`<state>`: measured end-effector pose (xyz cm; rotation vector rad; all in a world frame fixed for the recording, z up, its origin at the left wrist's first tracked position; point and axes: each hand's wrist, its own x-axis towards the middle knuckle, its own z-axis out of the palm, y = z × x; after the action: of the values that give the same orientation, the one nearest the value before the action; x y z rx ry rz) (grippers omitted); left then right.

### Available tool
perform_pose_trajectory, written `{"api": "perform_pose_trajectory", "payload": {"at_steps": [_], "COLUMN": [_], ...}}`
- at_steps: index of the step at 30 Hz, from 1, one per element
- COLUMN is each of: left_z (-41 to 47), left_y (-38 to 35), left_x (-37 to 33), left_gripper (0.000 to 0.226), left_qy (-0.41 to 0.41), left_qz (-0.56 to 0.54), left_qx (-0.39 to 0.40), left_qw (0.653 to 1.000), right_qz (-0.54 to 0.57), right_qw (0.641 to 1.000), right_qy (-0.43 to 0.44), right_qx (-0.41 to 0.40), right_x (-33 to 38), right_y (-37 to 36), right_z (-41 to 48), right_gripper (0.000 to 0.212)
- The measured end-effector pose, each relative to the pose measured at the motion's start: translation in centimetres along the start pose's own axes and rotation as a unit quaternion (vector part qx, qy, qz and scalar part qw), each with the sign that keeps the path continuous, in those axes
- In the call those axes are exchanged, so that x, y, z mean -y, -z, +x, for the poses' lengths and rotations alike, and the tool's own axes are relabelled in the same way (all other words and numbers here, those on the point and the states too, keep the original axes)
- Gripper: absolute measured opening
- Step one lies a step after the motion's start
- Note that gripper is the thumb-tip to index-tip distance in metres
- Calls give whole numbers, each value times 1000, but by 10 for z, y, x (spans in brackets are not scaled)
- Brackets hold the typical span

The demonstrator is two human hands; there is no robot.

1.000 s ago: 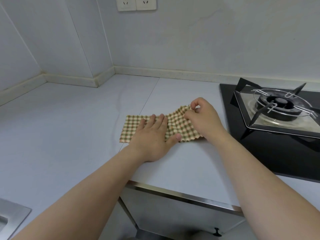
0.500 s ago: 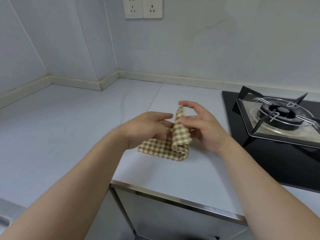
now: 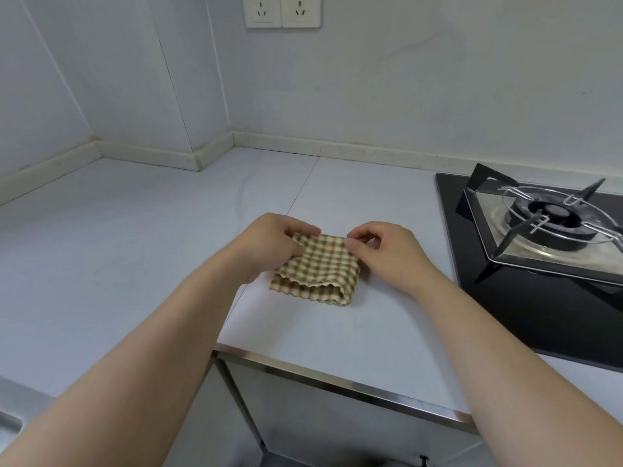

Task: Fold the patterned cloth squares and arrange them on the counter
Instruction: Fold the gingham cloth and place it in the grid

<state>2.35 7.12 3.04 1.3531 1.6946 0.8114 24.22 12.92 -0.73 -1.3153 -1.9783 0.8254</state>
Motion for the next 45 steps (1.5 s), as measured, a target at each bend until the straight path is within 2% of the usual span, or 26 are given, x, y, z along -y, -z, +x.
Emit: {"api": "perform_pose_trajectory", "payload": {"at_steps": [7,11,19,24,28,32,35,38,43,45], "left_z": [-2,2,21,23,18,7,1,-2,-3,-3], "left_y": [0,1,-19,-22,-17,-13,-12,-8,-4,-6], "left_x": [-3,1,31,33,21,0,-10,-13,-9,-8], "left_gripper": [54,48,32,16,8,11,15,17,20,20], "left_qy": [-18,-32,-80,-106,-107,-133,-167,-216,-257,-253], "left_qz": [134,176,260,246,147,43,7,22,110,102], "left_qx": [-28,-56,-182,-184,-168,-201,-230,-258,-260,-255], "left_qw": [990,982,945,946,969,970,959,942,924,928], "right_qz": [-32,-63,-80,-93,-91,-1,108,163,260,291], "right_qw": [999,997,996,994,995,999,990,974,937,929], "right_qy": [28,33,43,46,40,32,62,85,77,58], "right_qx": [18,15,19,26,30,34,71,134,218,221], "right_x": [1,0,-1,0,1,7,15,16,17,19], "right_y": [0,-2,-2,-2,-2,0,4,5,8,10], "right_z": [-1,1,0,0,0,-2,-6,-7,-8,-9], "right_gripper": [10,14,19,21,26,31,18,23,57,50]}}
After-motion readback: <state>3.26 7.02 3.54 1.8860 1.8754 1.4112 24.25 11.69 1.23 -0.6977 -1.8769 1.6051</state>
